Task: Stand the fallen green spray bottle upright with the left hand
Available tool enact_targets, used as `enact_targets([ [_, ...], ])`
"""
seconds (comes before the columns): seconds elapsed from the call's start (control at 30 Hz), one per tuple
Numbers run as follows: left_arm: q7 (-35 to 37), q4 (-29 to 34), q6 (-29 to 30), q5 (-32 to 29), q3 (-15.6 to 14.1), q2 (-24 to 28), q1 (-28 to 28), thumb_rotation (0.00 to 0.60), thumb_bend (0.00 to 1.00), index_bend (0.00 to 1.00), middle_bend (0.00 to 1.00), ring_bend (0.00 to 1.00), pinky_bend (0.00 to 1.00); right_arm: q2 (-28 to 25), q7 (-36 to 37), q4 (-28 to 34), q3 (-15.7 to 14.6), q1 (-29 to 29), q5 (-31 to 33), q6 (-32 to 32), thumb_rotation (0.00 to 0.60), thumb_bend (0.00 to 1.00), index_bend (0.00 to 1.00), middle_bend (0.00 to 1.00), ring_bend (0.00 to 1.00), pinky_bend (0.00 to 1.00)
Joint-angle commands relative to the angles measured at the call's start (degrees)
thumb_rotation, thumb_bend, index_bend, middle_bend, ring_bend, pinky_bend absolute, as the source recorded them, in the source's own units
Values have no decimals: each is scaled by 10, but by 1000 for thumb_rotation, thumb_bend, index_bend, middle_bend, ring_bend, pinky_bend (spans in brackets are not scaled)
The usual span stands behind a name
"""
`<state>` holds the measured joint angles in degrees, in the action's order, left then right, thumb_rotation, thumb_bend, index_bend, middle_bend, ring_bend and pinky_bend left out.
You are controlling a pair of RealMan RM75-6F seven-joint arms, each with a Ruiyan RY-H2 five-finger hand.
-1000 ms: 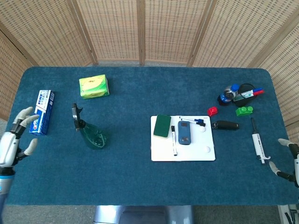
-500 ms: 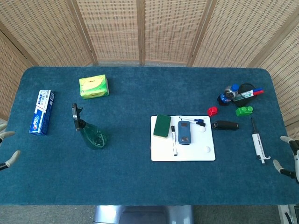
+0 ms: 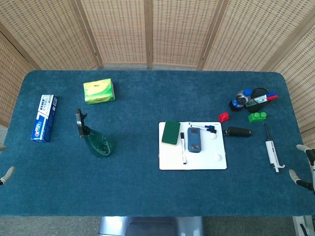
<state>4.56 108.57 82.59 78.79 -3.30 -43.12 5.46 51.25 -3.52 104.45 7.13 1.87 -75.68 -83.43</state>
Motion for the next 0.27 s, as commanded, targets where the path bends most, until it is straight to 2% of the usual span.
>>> enact_targets([
  [0.03, -4, 5, 2, 0, 5, -1, -2, 293, 370, 223, 143, 22, 185, 1, 3, -2, -1, -1, -2, -1, 600, 306, 240, 297, 5, 61],
  [0.27, -10, 6, -16, -6, 11, -5, 0, 302, 369, 223, 143, 27, 186, 4, 2, -3, -2, 3, 1, 5, 600, 306, 240, 297, 4, 61],
])
